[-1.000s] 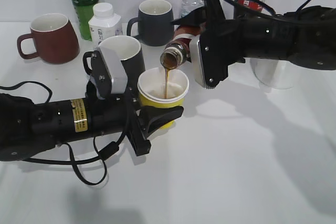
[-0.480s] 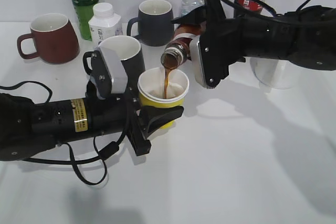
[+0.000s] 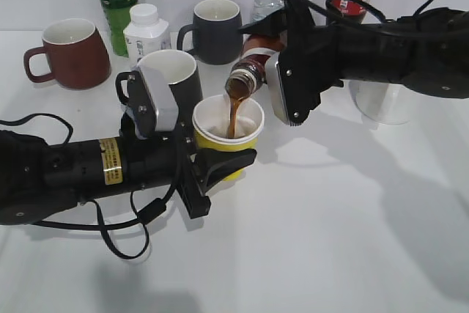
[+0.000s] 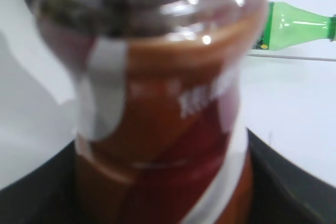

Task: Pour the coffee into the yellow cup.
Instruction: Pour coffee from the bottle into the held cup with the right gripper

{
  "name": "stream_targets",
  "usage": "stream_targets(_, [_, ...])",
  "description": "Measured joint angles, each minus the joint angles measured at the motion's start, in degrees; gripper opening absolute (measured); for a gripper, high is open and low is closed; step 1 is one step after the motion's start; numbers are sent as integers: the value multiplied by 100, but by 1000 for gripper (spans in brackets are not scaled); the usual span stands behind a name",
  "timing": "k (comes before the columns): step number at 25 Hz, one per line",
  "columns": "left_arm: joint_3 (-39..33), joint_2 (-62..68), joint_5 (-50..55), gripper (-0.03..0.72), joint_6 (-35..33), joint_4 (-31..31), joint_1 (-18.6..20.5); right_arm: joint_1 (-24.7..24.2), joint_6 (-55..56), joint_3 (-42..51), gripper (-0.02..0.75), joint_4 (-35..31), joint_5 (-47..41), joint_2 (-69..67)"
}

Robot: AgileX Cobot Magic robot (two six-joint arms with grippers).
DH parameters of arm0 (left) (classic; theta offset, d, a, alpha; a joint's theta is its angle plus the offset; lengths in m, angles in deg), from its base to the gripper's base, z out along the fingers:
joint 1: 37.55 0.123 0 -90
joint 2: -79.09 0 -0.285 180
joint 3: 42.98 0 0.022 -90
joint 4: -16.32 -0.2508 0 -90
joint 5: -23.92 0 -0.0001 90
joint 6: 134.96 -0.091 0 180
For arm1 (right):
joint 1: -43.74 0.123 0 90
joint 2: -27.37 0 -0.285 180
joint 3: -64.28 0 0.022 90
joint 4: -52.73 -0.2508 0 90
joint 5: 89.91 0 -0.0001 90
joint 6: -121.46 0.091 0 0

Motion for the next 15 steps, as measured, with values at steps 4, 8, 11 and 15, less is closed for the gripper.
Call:
stream_targets(4, [0, 0, 0, 319, 0, -29, 0, 0, -69, 0, 500, -26, 0, 0])
stream_targets(8, [0, 0, 0, 320, 0, -36, 0, 0, -205, 0, 500, -113, 36, 0])
stream_targets(11, [0, 0, 0, 319, 0, -36, 0, 0, -427, 0, 500, -241, 80, 0])
stream_targets(15, [0, 0, 4, 319, 0, -38, 0, 0, -516, 0, 500, -297, 133, 0])
